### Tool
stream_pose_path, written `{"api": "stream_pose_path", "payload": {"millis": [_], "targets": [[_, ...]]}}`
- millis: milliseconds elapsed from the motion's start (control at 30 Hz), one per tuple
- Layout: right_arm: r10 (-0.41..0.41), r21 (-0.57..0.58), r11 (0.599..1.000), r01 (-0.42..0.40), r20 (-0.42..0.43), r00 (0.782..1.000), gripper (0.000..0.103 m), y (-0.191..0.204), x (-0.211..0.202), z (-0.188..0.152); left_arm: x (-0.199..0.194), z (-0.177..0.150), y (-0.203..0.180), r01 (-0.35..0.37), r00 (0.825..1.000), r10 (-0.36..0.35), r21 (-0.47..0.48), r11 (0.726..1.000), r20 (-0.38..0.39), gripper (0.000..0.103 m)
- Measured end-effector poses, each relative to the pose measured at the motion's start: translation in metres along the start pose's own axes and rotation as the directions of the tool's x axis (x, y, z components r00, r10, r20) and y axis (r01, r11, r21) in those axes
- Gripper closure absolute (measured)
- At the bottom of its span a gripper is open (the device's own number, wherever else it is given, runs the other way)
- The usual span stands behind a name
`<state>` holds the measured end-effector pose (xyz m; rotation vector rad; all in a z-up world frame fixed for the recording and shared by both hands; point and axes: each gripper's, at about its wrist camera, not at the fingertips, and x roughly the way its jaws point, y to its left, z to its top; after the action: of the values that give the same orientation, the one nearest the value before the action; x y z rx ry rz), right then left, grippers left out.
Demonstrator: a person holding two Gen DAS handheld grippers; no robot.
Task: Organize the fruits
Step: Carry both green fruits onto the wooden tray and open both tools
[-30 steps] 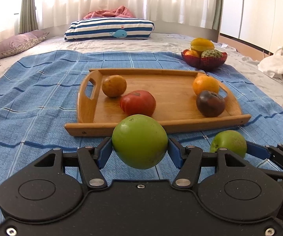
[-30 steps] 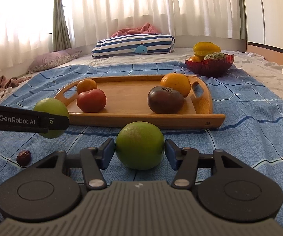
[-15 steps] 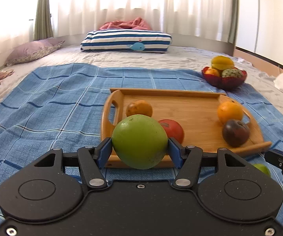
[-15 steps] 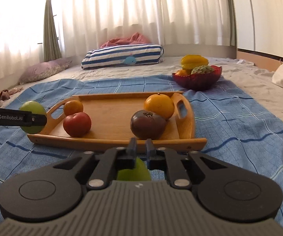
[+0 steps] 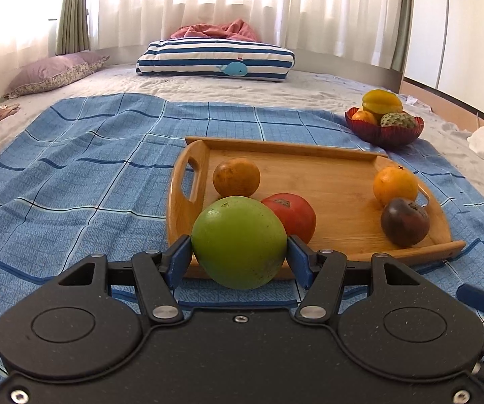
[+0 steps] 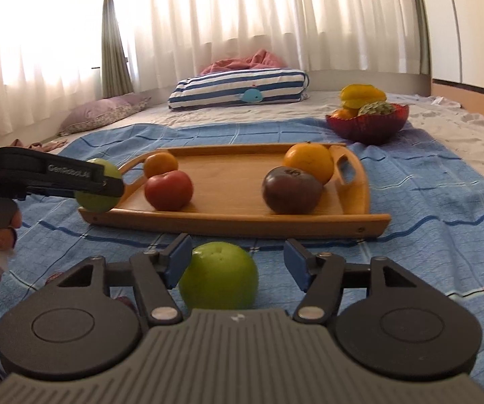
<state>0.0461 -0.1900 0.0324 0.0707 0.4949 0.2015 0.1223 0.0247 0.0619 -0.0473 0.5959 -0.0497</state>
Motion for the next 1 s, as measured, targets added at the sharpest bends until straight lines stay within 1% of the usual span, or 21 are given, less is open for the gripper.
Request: {"api": "stream_pose_path", "payload": {"millis": [133, 233, 267, 300, 333, 433, 633, 733, 867, 1000], "targets": [[0.020, -0.006, 1.000, -0.020, -0.033, 0.999, 0.028, 0.006, 0.005, -0.007, 0.000, 0.000, 0.000, -0.002, 1.000, 0.002, 0.000, 1.000, -0.001, 0.044], [0.014, -0.019, 1.000, -0.015, -0.064, 0.998, 0.026, 0.011, 0.012, -0.013, 0.001, 0.001, 0.001, -0.005, 1.000, 0.005, -0.002, 1.000, 0.000, 0.044], [0.005, -0.021, 1.000, -0.006, -0.068, 0.998, 0.038, 0.011, 0.014, -0.015, 0.003, 0.002, 0.002, -0.006, 1.000, 0.006, -0.004, 1.000, 0.000, 0.044], [-0.003, -0.018, 1.000, 0.001, -0.071, 0.998, 0.043, 0.011, 0.015, -0.015, 0.003, 0.003, 0.002, -0.006, 1.000, 0.006, -0.006, 1.000, 0.000, 0.044], [-0.008, -0.005, 1.000, 0.008, -0.067, 0.998, 0.043, 0.009, 0.015, -0.015, 0.004, 0.003, 0.002, -0.006, 1.000, 0.006, -0.009, 1.000, 0.001, 0.044], [0.008, 0.033, 0.999, -0.006, -0.060, 0.998, 0.044, 0.002, 0.013, -0.013, 0.005, 0.004, 0.002, -0.005, 1.000, 0.005, -0.010, 1.000, 0.002, 0.044], [-0.016, 0.012, 1.000, 0.016, -0.024, 1.000, 0.044, -0.001, 0.009, -0.002, 0.013, 0.010, 0.003, 0.003, 1.000, -0.003, -0.013, 1.000, 0.004, 0.044], [-0.048, 0.004, 0.999, 0.048, 0.009, 0.999, 0.044, -0.009, 0.008, 0.012, 0.020, 0.015, 0.004, 0.012, 1.000, -0.012, -0.014, 1.000, 0.004, 0.044], [-0.125, -0.006, 0.992, 0.126, 0.041, 0.991, 0.043, -0.027, 0.013, 0.034, 0.034, 0.023, 0.008, 0.021, 1.000, -0.021, -0.033, 0.999, -0.011, 0.044], [-0.195, -0.011, 0.981, 0.196, 0.035, 0.980, 0.043, -0.051, 0.028, 0.051, 0.047, 0.029, 0.010, 0.022, 1.000, -0.022, -0.027, 0.999, -0.013, 0.044]]}}
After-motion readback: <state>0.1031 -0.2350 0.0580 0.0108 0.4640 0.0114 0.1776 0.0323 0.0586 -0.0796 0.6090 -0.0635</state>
